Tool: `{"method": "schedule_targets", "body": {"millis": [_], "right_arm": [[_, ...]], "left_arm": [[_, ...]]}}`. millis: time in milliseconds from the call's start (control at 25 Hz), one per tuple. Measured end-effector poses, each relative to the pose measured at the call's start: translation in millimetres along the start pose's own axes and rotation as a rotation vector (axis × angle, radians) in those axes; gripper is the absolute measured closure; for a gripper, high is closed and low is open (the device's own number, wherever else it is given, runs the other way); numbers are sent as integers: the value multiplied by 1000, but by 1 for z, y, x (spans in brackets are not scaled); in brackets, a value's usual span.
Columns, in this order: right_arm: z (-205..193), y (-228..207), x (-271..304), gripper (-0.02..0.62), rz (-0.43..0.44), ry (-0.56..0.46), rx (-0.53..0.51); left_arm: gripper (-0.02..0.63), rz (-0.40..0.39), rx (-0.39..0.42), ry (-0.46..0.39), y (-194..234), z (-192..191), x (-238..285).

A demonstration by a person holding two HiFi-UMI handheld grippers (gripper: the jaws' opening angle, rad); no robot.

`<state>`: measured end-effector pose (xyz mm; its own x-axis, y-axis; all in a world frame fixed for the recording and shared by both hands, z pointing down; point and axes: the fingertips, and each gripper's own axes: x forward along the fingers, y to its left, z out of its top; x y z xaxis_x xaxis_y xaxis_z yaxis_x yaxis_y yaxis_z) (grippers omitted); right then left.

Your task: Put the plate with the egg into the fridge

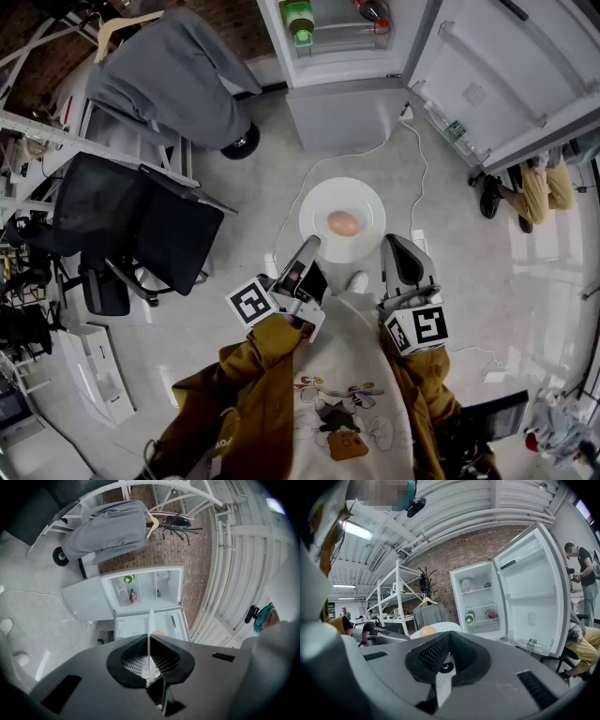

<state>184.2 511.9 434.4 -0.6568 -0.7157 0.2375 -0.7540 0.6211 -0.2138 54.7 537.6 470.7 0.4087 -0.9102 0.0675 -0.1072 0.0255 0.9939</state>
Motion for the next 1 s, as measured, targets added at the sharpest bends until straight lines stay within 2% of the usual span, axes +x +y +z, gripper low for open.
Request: {"method": "schedule_targets", "body": {"millis": [280,440,760,1000], "right_arm": [[15,2,14,589,46,-84,16],[12,11,14,589,49,-79,18],[2,27,25,589,-27,-57,45],[-18,42,34,589,-106,-20,82]], "left_arm": [[588,-30,-6,-16,1,8,2],[588,-44,-25,-16,3,14,-3],[588,-57,-69,-23,8,48,-22],[588,-47,-97,-17,31,77,-40]]}}
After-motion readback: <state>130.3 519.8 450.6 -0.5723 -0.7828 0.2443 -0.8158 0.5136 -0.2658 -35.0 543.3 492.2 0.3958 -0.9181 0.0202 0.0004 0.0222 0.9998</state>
